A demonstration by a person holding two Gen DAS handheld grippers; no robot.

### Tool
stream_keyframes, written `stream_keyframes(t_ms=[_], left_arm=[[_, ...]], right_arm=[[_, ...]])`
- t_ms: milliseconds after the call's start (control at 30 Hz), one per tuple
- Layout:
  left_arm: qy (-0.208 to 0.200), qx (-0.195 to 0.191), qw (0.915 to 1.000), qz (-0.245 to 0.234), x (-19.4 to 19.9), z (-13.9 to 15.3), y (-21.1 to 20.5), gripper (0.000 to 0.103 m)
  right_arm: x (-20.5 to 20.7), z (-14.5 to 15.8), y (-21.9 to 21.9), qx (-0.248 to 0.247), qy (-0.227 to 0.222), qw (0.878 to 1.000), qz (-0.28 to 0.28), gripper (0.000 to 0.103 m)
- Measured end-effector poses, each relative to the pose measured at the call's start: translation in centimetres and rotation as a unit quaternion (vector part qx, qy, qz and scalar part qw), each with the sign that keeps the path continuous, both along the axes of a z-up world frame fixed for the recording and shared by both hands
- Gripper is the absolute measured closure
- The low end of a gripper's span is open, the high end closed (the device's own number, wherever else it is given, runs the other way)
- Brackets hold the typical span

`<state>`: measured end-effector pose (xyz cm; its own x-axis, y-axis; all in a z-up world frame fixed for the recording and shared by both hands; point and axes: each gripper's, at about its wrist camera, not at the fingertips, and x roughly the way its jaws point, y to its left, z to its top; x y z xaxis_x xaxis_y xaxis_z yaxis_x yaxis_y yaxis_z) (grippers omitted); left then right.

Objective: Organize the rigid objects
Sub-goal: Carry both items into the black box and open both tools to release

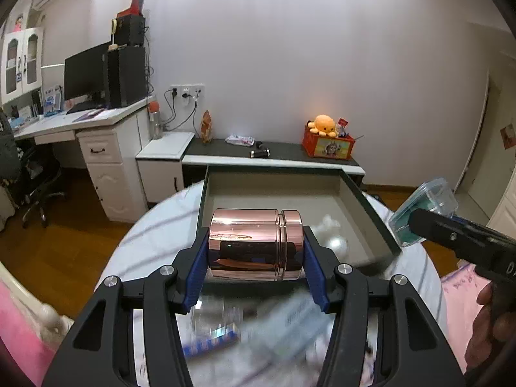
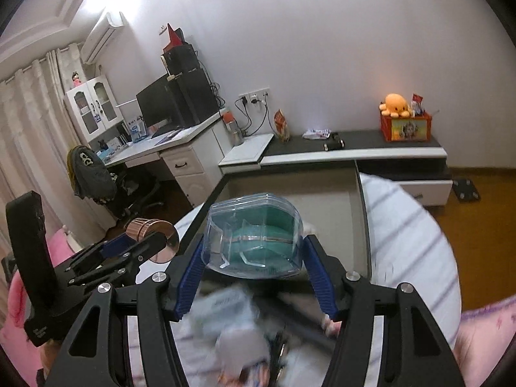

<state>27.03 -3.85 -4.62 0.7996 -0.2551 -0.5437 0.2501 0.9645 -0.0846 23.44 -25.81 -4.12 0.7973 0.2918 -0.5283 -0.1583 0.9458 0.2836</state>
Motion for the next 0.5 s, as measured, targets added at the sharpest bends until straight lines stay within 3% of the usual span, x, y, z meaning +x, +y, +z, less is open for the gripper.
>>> stream_keyframes(t_ms=[167, 500], left_arm=[[0.012, 0.003, 0.9999, -0.006, 5.2, -0.3, -1.8, 0.049], [0.080, 0.014, 0.9966, -0.016, 13.8, -4.3, -4.5, 0.048]], right_arm=[[4.9, -0.6, -0.7, -0.011, 0.011, 1.000, 0.003, 0.042], [13.1, -4.7, -1.8, -0.029, 0.078, 0.996, 0.014, 0.041]])
